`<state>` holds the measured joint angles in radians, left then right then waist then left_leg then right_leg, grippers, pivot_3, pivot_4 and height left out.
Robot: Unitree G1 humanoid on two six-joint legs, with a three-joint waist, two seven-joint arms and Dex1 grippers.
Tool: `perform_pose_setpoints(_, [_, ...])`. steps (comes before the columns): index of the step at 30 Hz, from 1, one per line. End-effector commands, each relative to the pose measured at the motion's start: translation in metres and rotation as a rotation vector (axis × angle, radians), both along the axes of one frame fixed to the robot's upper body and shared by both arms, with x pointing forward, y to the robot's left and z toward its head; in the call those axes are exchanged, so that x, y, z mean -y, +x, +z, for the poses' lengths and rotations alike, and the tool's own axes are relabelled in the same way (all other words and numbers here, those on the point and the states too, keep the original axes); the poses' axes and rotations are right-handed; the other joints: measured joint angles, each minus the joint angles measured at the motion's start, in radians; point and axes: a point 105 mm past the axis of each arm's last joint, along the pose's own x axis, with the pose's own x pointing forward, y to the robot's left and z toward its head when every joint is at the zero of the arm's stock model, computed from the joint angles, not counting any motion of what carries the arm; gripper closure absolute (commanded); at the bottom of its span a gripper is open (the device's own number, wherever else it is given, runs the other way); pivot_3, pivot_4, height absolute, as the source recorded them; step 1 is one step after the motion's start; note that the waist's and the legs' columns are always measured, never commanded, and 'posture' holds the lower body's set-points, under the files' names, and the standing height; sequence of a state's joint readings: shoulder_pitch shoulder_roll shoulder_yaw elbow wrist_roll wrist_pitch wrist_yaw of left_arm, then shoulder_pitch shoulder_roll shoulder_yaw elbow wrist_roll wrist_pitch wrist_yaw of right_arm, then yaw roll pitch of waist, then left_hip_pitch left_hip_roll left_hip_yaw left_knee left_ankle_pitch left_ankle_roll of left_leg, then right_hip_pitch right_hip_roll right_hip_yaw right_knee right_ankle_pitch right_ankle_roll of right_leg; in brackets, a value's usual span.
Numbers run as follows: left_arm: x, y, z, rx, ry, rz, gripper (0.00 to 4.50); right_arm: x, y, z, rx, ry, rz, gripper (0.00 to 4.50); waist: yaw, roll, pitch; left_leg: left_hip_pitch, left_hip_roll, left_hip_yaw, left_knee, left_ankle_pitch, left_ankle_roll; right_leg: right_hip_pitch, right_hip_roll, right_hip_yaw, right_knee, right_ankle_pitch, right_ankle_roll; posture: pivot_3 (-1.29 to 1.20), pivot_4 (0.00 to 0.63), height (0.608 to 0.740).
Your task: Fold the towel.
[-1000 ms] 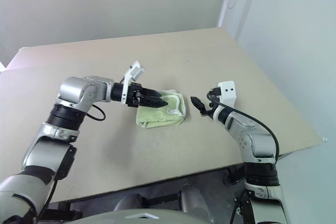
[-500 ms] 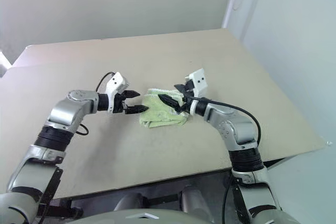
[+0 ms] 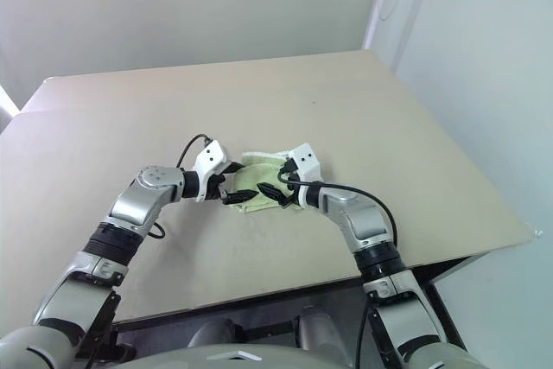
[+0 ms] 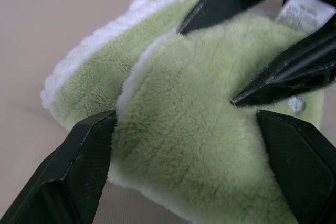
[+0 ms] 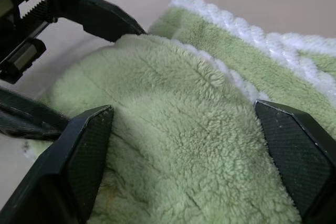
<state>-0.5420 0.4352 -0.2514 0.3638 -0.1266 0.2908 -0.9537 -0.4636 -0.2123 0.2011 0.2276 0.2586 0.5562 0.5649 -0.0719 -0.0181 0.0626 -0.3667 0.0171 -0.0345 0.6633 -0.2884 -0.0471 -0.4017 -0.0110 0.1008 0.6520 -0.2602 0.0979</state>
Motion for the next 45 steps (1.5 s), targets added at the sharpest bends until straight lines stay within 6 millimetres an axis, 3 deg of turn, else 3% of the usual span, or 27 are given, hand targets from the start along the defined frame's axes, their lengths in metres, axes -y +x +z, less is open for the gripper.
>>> perform_pose_setpoints(1, [-0.008,0.001,-0.013,0.005,0.061,0.006,0.05,-0.004,0.000,-0.011,-0.024,-0.040,0.004,0.00,-0.001,0.000,0.000,0.003,0.000,0.000,0.000,0.000,0.000,0.003,0.000,0.000,0.000,0.000,0.000,0.00,0.000,0.740])
perform_pose_setpoints(3, [-0.009,0.005,-0.014,0.012,0.061,0.024,0.05,-0.005,-0.001,-0.011,-0.026,-0.044,0.011,0.00,-0.001,0.000,-0.001,0.012,0.000,0.000,-0.001,0.000,0.000,0.011,0.000,0.000,-0.001,-0.001,-0.001,0.00,0.000,0.740])
perform_pose_setpoints(8, [-0.003,0.011,-0.001,-0.021,-0.055,0.051,0.05,-0.003,-0.001,-0.006,-0.012,-0.037,0.021,0.00,0.000,0.000,-0.003,0.013,0.000,0.000,0.000,0.000,0.000,0.012,0.000,0.000,-0.001,-0.003,0.000,0.00,0.000,0.740])
perform_pose_setpoints(12, [-0.003,0.012,0.017,-0.029,-0.131,0.045,0.05,-0.003,0.001,0.019,0.039,0.061,0.039,0.00,-0.001,0.000,-0.003,0.011,0.000,0.000,0.000,0.000,0.000,0.010,0.001,0.001,-0.001,-0.002,0.003,0.00,0.000,0.740])
perform_pose_setpoints(16, [-0.009,0.006,0.055,-0.030,-0.288,0.026,0.05,-0.005,-0.007,0.058,0.133,0.175,0.115,0.00,-0.001,0.000,-0.002,0.007,0.000,-0.001,-0.001,0.000,0.000,0.006,0.000,0.001,-0.001,0.000,0.001,0.00,0.000,0.740])
perform_pose_setpoints(22, [-0.034,-0.014,0.088,0.091,-0.371,-0.010,0.05,-0.003,-0.023,0.074,0.200,0.146,0.225,0.00,-0.001,0.000,-0.002,0.005,0.000,0.000,-0.003,-0.001,0.001,0.004,0.000,0.001,-0.002,0.000,0.001,0.00,0.000,0.740])
perform_pose_setpoints(27, [-0.064,-0.037,0.071,0.053,-0.257,0.009,0.05,-0.004,-0.053,0.058,0.298,-0.152,0.458,0.00,0.000,0.001,-0.001,0.006,0.000,0.000,-0.003,-0.001,0.001,0.005,0.000,0.001,-0.003,-0.003,-0.002,0.00,0.000,0.740])
perform_pose_setpoints(30, [-0.072,-0.042,0.069,0.043,-0.266,0.049,0.05,-0.004,-0.062,0.054,0.314,-0.206,0.535,0.00,0.003,0.000,-0.001,0.006,0.000,0.000,-0.003,-0.001,0.001,0.005,0.000,0.001,-0.004,-0.005,0.001,0.00,0.000,0.740])
perform_pose_setpoints(34, [-0.069,-0.041,0.070,0.036,-0.308,0.088,0.05,-0.003,-0.057,0.041,0.339,-0.291,0.557,0.00,0.003,-0.001,0.000,0.009,0.000,0.000,-0.001,-0.001,0.001,0.008,-0.001,0.001,-0.005,-0.005,0.001,0.00,0.000,0.740])
perform_pose_setpoints(40, [-0.063,-0.047,0.064,0.030,-0.293,0.075,0.05,-0.002,-0.035,0.032,0.367,-0.353,0.486,0.00,0.001,-0.001,0.000,0.009,0.000,0.001,-0.002,-0.001,0.001,0.008,0.000,0.001,-0.004,-0.005,0.000,0.00,0.000,0.740])
perform_pose_setpoints(45, [-0.070,-0.047,0.060,0.021,-0.300,0.103,0.05,0.005,-0.037,0.017,0.342,-0.425,0.533,0.00,0.003,-0.001,0.000,0.008,0.000,0.001,-0.003,-0.001,0.001,0.007,-0.001,0.001,-0.005,-0.005,0.000,0.00,0.000,0.740])
